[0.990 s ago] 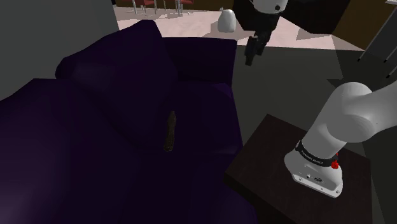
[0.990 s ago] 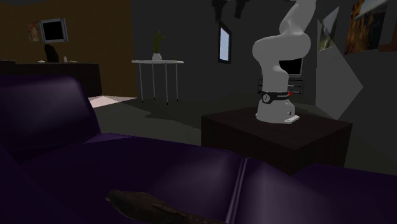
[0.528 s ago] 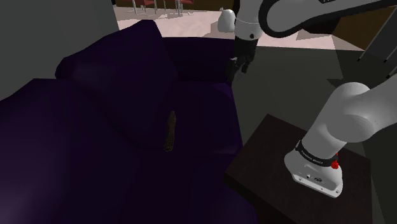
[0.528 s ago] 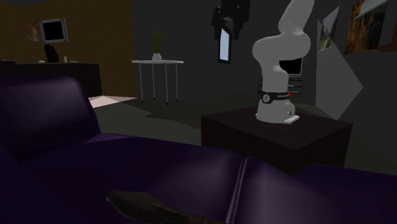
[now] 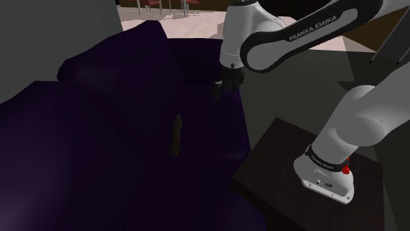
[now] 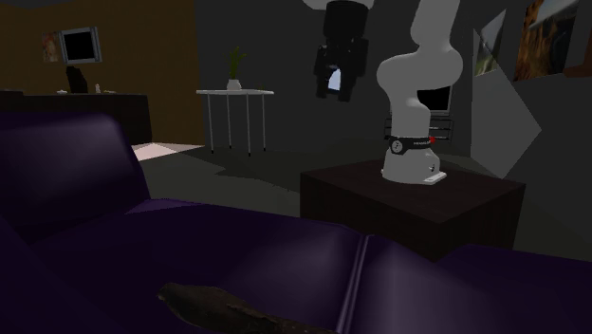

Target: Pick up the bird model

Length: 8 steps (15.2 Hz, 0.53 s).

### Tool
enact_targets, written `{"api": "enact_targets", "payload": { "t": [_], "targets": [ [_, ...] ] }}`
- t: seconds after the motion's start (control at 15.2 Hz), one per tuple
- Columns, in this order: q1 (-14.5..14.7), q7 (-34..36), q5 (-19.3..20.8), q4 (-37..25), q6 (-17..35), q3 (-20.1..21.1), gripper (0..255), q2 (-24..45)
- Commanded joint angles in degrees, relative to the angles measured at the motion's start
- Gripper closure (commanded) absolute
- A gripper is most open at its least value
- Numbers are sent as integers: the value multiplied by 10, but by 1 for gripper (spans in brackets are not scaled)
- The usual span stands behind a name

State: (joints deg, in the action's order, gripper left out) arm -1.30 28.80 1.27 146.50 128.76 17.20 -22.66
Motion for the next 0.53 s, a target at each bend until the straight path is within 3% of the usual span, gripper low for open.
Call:
{"api": "enact_targets", "payload": {
  "t": [0.0, 0.2, 0.46],
  "targets": [
    [-11, 41, 13, -12, 39, 17, 0, 48],
    [-27, 108, 46, -32, 90, 42, 0, 120],
    [-42, 215, 120, -74, 143, 61, 0, 222]
  ]
}}
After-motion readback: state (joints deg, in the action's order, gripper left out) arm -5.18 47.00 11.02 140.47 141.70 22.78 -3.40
